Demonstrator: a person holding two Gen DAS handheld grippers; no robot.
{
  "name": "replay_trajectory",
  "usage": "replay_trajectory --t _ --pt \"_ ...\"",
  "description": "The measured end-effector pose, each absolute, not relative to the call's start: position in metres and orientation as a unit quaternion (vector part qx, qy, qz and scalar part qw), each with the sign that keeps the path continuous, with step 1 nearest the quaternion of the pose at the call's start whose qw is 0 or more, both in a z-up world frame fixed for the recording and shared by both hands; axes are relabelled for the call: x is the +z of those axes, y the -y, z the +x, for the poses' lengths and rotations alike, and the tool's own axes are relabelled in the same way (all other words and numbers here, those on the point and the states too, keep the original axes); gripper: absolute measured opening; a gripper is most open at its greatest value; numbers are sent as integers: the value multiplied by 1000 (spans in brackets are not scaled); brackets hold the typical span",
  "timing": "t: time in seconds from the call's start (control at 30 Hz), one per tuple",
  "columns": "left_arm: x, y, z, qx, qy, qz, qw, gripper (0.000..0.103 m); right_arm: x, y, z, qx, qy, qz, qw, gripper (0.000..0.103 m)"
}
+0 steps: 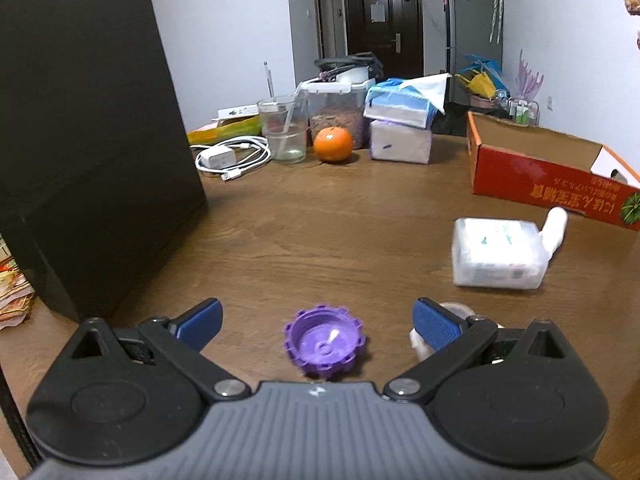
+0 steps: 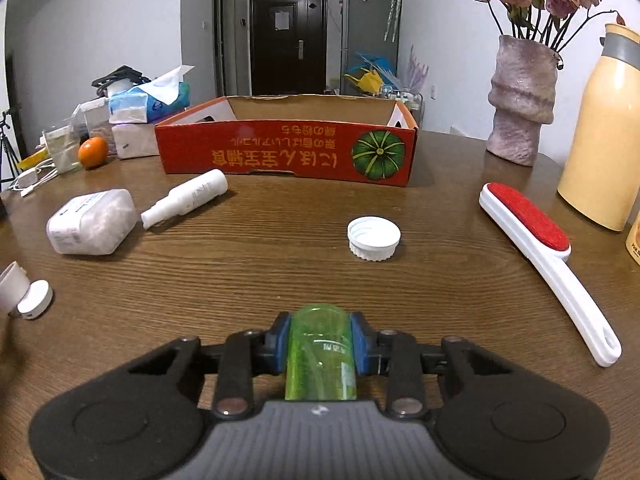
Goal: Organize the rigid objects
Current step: 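Grasp the purple cap with the left tool while the right tool grasps the green spray bottle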
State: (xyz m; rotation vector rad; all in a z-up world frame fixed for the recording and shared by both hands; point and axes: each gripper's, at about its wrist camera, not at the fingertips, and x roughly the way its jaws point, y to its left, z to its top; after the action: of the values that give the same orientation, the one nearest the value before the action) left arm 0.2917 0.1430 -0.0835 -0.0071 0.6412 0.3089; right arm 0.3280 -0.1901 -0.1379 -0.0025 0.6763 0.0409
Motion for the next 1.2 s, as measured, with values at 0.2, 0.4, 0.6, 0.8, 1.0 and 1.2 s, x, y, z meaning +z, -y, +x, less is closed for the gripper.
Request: replay_trajectory --t 0.2,0.4,0.6,0.8,1.0,1.2 --pt "-97 -157 286 156 -331 -1 930 103 -138 189 327 21 -329 -4 944 30" --pt "-112 -165 291 151 -354 0 923 103 -138 188 327 19 -325 -8 945 30" --pt "-121 -164 304 137 -361 5 922 103 -139 187 326 19 -324 -10 946 30" --pt "-125 -173 315 96 -361 -29 927 56 -137 193 323 14 -323 3 946 38" --pt "-124 -171 312 96 -353 -27 930 56 -133 199 311 12 -317 -1 948 57" --pt "-123 -170 310 96 -345 -26 933 56 -135 203 296 13 -329 -14 944 57"
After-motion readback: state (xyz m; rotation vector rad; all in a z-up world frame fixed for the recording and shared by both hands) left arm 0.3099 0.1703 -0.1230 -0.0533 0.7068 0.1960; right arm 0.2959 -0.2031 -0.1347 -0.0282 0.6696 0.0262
